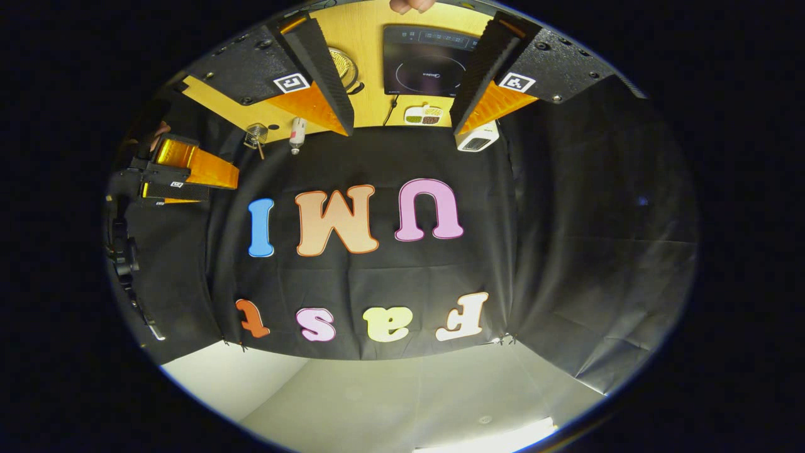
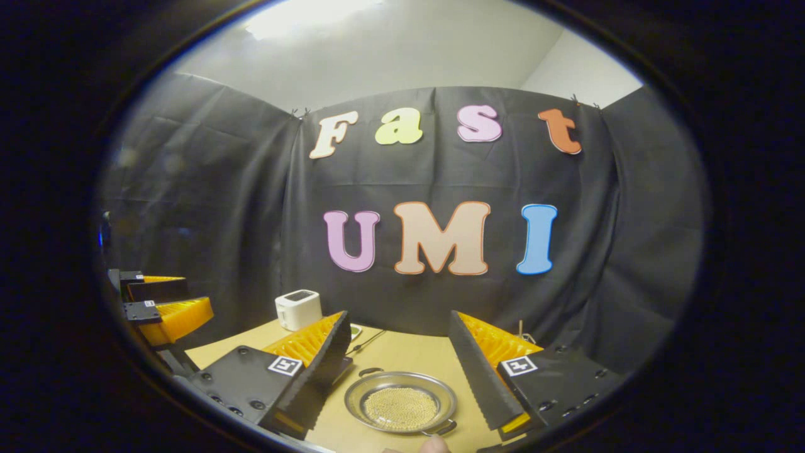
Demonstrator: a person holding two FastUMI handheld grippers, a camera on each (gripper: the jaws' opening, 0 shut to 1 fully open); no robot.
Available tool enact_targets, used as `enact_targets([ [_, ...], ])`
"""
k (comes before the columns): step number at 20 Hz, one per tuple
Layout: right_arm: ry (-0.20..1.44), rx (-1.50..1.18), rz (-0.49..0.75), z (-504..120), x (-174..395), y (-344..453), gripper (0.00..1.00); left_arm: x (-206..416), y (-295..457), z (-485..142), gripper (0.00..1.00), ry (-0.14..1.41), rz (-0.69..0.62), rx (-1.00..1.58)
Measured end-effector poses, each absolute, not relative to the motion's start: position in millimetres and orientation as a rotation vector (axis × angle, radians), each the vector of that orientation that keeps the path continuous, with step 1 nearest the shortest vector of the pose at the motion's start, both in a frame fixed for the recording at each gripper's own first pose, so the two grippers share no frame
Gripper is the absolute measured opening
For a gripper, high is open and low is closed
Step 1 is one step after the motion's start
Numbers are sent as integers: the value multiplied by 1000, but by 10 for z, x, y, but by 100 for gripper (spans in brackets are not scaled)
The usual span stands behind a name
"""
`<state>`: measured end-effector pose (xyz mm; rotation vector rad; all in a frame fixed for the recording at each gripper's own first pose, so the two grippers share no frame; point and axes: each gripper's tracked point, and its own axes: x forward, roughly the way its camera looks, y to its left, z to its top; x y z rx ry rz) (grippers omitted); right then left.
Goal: First push the handle of the pot to place it horizontally, then grasp the pot with both hands and set it on the induction cooktop.
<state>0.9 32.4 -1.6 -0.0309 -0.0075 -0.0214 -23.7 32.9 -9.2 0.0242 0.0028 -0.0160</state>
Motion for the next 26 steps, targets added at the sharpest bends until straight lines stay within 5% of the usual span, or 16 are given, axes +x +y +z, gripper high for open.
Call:
enact_targets([
  [3,32,-54,-47,-175,-15,315,99,-275,370,-192,91,29,-29,14],
  [5,59,-60,-38,-273,-4,336,82,-271,415,-193,93,29,-20,0],
  [10,167,-49,31,-693,211,349,10,-39,378,-313,91,69,14,-23],
  [11,201,-37,59,-788,241,323,4,34,320,-322,93,77,10,-28],
  [26,725,326,406,-2714,604,-129,3,913,-310,-924,94,299,39,-116],
])
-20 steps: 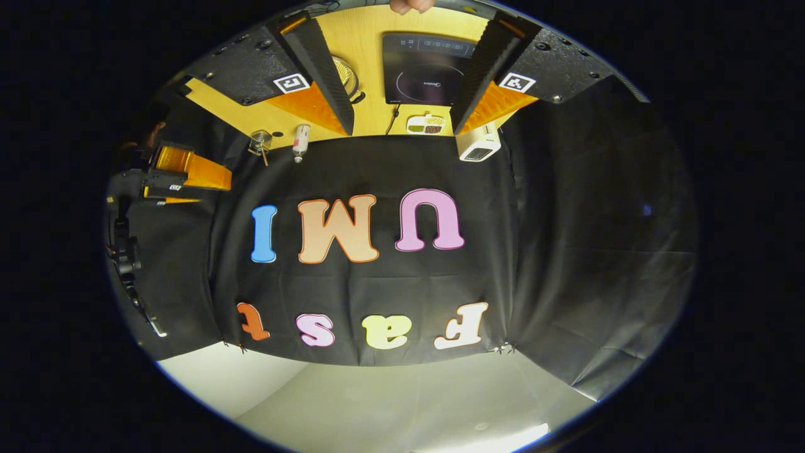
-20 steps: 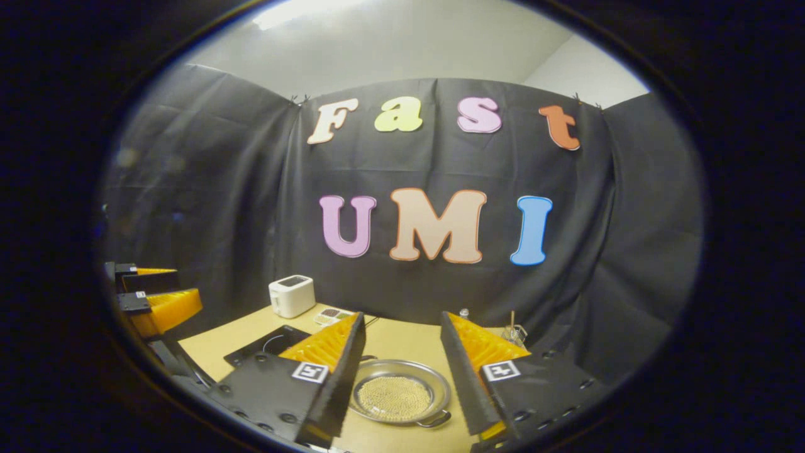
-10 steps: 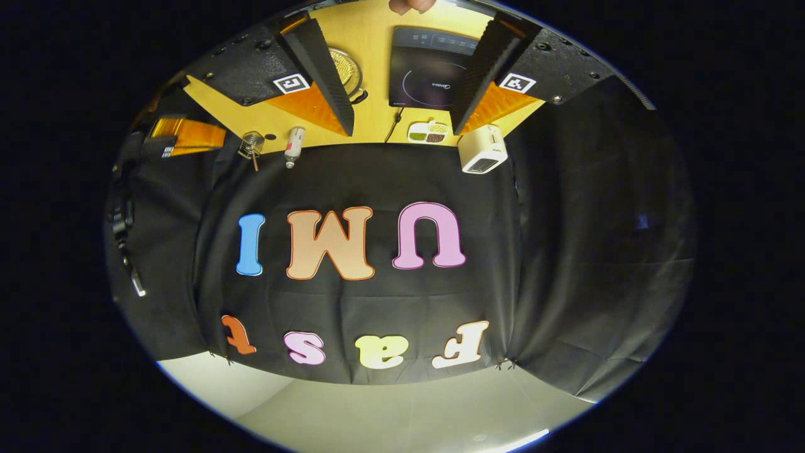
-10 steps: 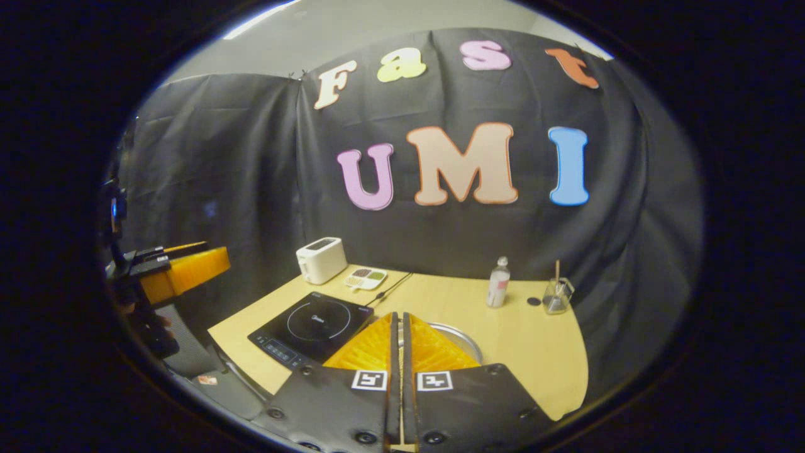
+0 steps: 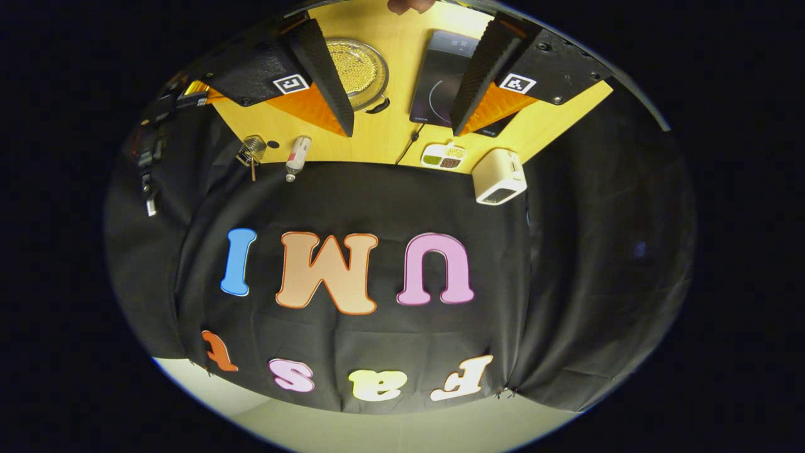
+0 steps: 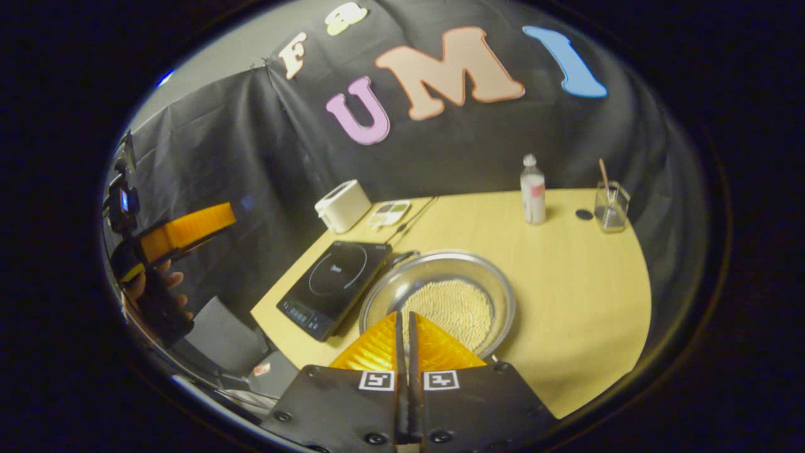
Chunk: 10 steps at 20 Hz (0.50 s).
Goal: First push the handle of the pot to place it horizontally, then grasp the pot with both hands and set it on the induction cooktop.
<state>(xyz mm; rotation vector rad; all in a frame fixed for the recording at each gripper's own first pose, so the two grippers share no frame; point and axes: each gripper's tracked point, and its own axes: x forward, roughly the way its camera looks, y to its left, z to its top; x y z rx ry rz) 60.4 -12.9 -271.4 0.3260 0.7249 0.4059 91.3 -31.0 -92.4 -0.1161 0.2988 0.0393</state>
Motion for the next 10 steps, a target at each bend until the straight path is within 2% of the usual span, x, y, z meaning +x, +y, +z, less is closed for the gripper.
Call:
enact_targets([
  [1,784,330,441,-2820,471,-94,0,966,-318,-991,94,320,34,-128],
  [5,937,218,474,-3331,272,-94,0,1128,-216,-1115,94,353,23,-158],
  [6,976,204,479,-3411,240,-87,3,1168,-177,-1150,94,359,21,-165],
  [7,1013,196,484,-3505,188,-64,0,1207,-156,-1215,94,375,14,-177],
  [9,1085,152,478,-3696,119,-83,3,1271,-129,-1258,94,389,-12,-188],
  [10,1121,118,472,-3790,89,-120,0,1308,-89,-1277,97,394,-22,-181],
])
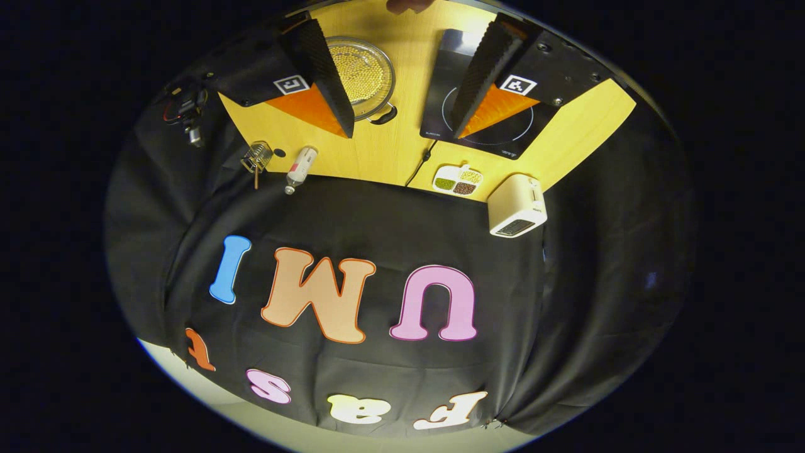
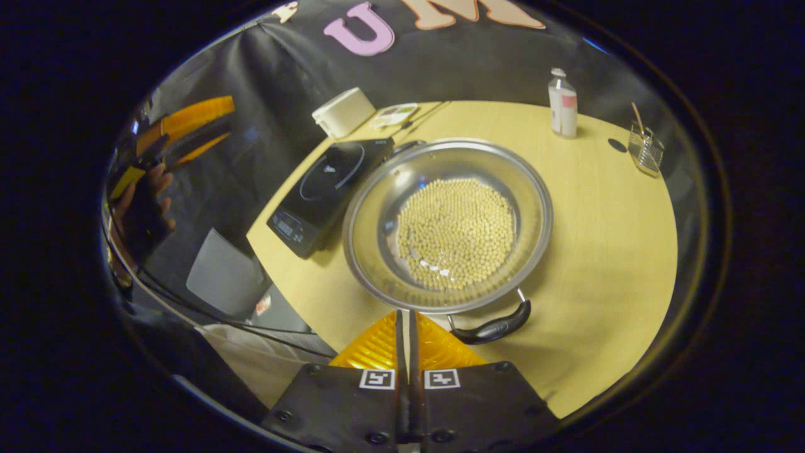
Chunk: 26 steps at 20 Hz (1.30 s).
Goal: First push the handle of the pot to place it horizontally, then grasp the pot with both hands and set it on the induction cooktop.
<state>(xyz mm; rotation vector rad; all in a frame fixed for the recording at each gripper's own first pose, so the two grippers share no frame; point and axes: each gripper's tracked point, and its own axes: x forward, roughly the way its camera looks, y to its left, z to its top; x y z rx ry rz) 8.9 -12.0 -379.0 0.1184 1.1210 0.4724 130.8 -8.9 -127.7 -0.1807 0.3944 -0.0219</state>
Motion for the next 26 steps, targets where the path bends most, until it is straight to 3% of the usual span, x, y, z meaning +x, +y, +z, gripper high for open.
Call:
enact_targets([
  [3,1205,40,474,-4001,4,-177,3,1415,5,-1356,91,404,-48,-156],
  [15,1263,-4,343,-4163,112,-515,2,1702,-57,-1732,94,480,-122,-179],
  [26,1262,26,252,-4228,477,-829,0,1717,-401,-2505,95,664,-192,-210],
])
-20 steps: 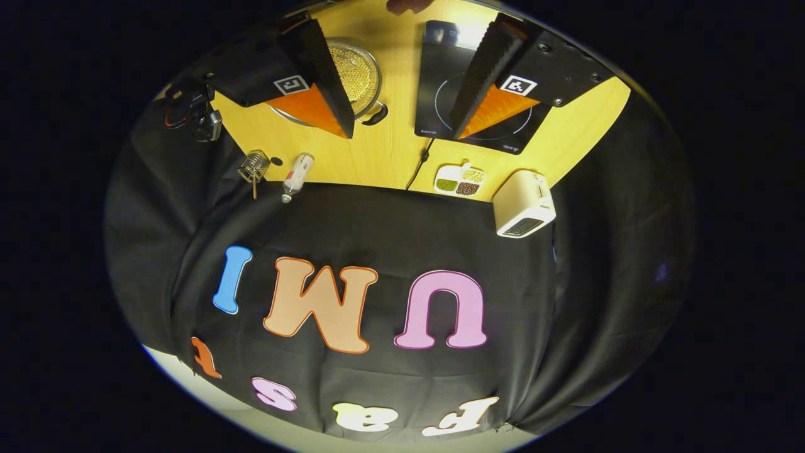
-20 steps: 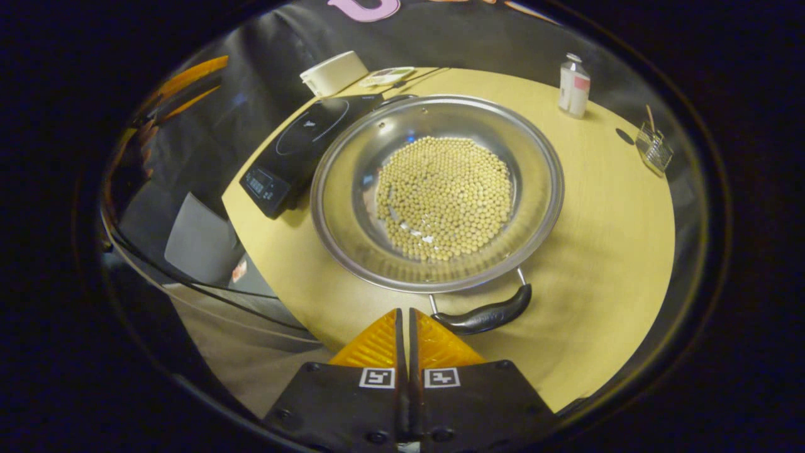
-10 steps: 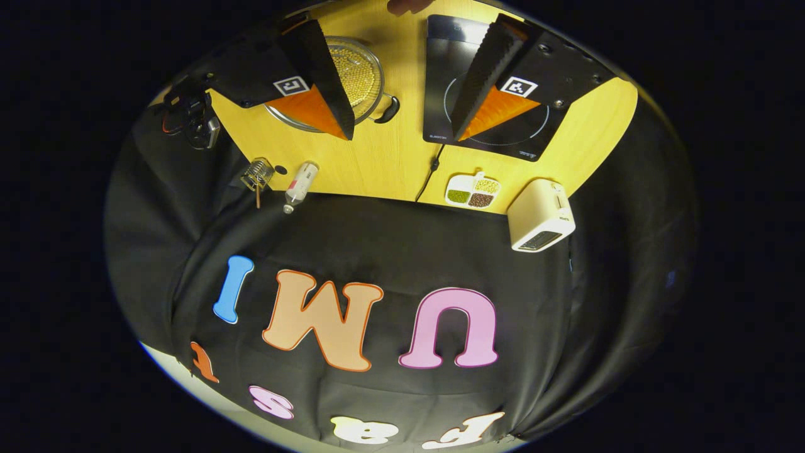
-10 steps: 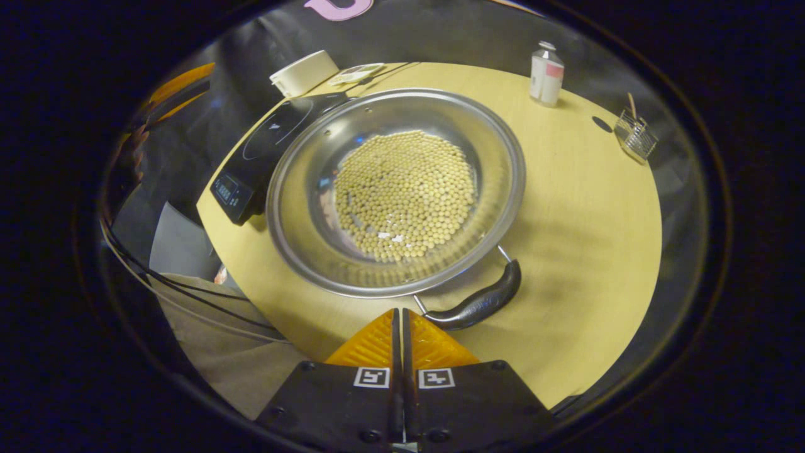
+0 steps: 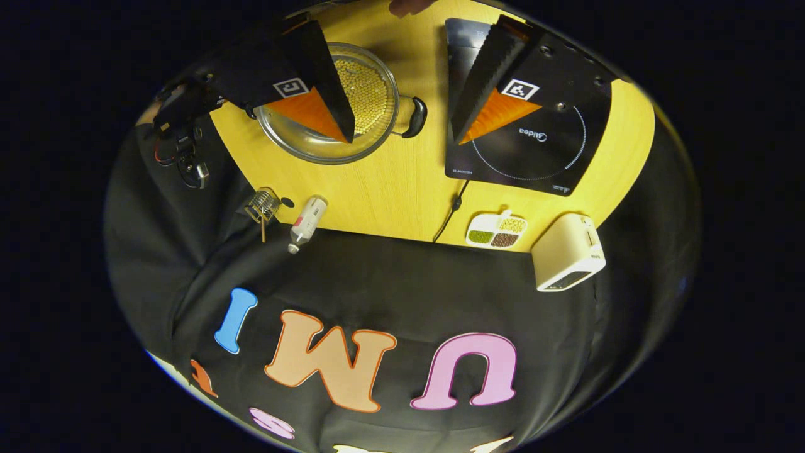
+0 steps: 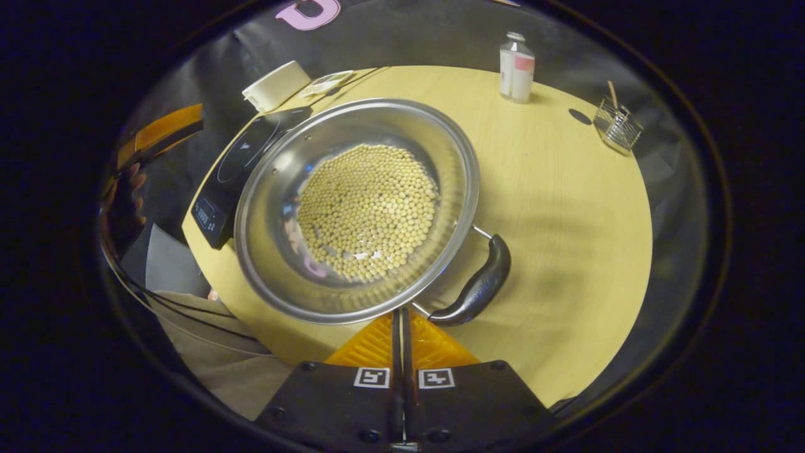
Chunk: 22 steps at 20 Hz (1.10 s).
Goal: First push the handle of the pot to place it horizontally, then grasp the pot with both hands and set it on the induction cooktop.
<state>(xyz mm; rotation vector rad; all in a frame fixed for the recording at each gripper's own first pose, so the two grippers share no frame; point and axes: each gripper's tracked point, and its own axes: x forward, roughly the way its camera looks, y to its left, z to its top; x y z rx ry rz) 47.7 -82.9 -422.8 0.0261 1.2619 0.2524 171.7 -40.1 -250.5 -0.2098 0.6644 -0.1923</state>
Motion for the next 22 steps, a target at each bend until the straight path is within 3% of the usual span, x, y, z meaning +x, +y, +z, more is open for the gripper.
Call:
enact_targets([
  [14,1185,6,33,-4071,697,-1252,3,1727,-538,-3471,96,894,-171,-200],
  [18,1029,146,-107,-3696,954,-1391,0,1664,-558,-3663,97,944,-161,-208],
  [19,998,195,-150,-3620,1060,-1411,3,1667,-566,-3689,97,953,-157,-210],
  [21,972,268,-199,-3657,1203,-1342,22,1691,-571,-3733,97,959,-153,-203],
  [22,992,275,-201,-3731,1212,-1287,40,1694,-579,-3760,97,962,-152,-198],
])
